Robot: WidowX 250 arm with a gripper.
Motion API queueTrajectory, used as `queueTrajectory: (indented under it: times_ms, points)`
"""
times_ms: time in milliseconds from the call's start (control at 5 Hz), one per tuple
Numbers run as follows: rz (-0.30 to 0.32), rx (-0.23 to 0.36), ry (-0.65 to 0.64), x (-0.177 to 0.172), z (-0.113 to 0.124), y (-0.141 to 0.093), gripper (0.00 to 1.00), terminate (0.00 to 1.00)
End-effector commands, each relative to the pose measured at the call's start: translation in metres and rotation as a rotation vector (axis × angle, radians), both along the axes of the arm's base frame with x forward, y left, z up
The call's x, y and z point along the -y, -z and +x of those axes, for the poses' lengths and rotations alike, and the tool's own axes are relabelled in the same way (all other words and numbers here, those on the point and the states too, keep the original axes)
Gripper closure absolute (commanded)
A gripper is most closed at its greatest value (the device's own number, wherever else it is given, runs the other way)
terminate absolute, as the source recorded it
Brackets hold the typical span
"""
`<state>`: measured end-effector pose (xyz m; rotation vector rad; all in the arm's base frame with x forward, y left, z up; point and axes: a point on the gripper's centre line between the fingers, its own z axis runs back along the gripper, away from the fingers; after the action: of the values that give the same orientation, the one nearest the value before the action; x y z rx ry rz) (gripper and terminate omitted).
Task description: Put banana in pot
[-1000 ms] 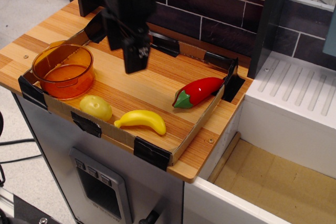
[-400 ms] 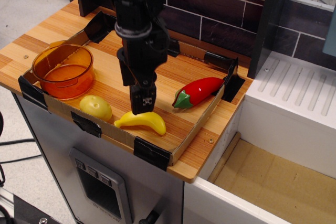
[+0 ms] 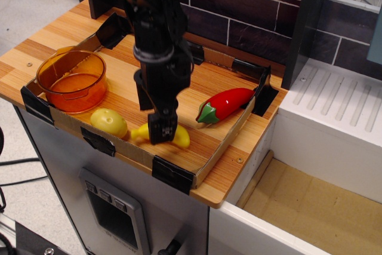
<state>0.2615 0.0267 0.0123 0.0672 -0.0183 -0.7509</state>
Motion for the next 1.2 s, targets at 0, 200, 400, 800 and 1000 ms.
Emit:
queueTrajectory:
  times_ms: [0,200,400,800,1000]
  points:
    - [0.000,-0.002,0.014,-0.003,-0.007,0.005,0.00,0.00]
    - [-0.013,-0.016,0.016,-0.003,-0.009,0.004,1.00,0.00]
    - [-0.049,-0.025,0.032,0.000,-0.008,-0.006,1.00,0.00]
    - [-0.149,0.060,-0.016,0.002,-0.001,-0.058,1.00,0.00]
    - [-0.171,0.136,-0.056,-0.010,-0.001,-0.085,1.00,0.00]
